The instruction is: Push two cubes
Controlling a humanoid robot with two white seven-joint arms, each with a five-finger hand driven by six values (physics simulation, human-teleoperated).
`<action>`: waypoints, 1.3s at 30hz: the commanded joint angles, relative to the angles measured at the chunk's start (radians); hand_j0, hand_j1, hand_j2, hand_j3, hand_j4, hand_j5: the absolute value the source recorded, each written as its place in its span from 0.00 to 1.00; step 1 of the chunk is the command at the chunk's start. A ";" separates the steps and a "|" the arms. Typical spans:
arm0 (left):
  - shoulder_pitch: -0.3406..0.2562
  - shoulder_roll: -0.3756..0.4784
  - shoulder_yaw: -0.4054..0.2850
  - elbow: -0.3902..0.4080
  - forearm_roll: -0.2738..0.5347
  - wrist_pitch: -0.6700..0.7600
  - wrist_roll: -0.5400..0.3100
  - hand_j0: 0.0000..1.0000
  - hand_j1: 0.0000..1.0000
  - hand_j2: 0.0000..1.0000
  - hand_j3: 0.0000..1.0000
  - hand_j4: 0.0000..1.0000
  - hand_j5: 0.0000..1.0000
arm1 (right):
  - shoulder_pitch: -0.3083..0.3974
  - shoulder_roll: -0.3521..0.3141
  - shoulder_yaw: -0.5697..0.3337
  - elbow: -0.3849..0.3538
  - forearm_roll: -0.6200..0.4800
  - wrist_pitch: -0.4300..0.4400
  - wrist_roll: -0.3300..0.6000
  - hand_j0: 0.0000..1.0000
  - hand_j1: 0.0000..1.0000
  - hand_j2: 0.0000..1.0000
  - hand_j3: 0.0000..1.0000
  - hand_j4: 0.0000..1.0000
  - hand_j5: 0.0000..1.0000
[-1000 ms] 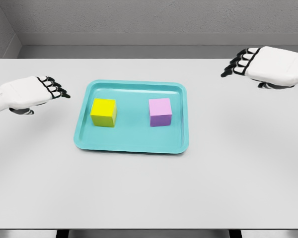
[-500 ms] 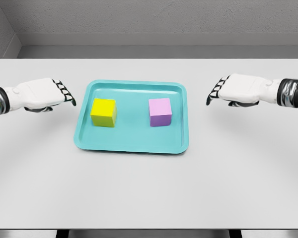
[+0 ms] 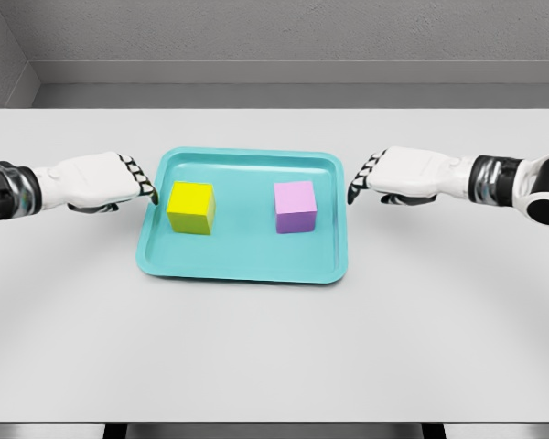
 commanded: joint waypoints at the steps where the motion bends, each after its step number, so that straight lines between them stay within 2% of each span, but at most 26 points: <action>1: -0.002 -0.011 -0.001 -0.001 0.003 0.002 -0.004 0.71 0.71 0.71 0.71 0.71 0.71 | 0.000 0.014 0.004 0.010 0.009 0.003 0.000 0.63 0.63 0.63 0.63 0.63 0.63; 3: -0.002 -0.019 -0.001 -0.001 0.003 0.002 -0.010 0.71 0.71 0.71 0.71 0.71 0.71 | 0.000 0.037 0.004 0.033 0.032 0.003 0.000 0.63 0.63 0.63 0.63 0.63 0.63; 14: -0.002 -0.028 -0.001 -0.010 0.003 0.002 -0.010 0.71 0.71 0.71 0.71 0.71 0.71 | -0.005 0.092 0.004 0.035 0.078 0.003 0.000 0.62 0.62 0.62 0.62 0.62 0.62; 16: -0.002 -0.047 -0.001 -0.012 0.003 0.002 -0.012 0.71 0.71 0.71 0.71 0.71 0.71 | -0.009 0.112 0.006 0.064 0.087 0.003 0.000 0.62 0.62 0.62 0.62 0.62 0.62; 20: 0.000 -0.048 -0.001 -0.016 0.003 0.002 -0.010 0.71 0.71 0.71 0.71 0.71 0.71 | -0.011 0.129 0.006 0.067 0.104 0.003 0.000 0.62 0.62 0.62 0.62 0.62 0.62; 25: 0.000 -0.074 -0.001 -0.019 0.003 0.002 -0.026 0.71 0.71 0.71 0.71 0.71 0.71 | -0.014 0.167 0.035 0.069 0.121 0.003 0.000 0.62 0.62 0.62 0.62 0.62 0.62; 39: -0.015 -0.119 0.000 -0.019 0.000 0.002 -0.036 0.70 0.70 0.70 0.70 0.70 0.70 | -0.034 0.181 0.055 0.064 0.121 0.003 0.000 0.60 0.60 0.60 0.60 0.60 0.60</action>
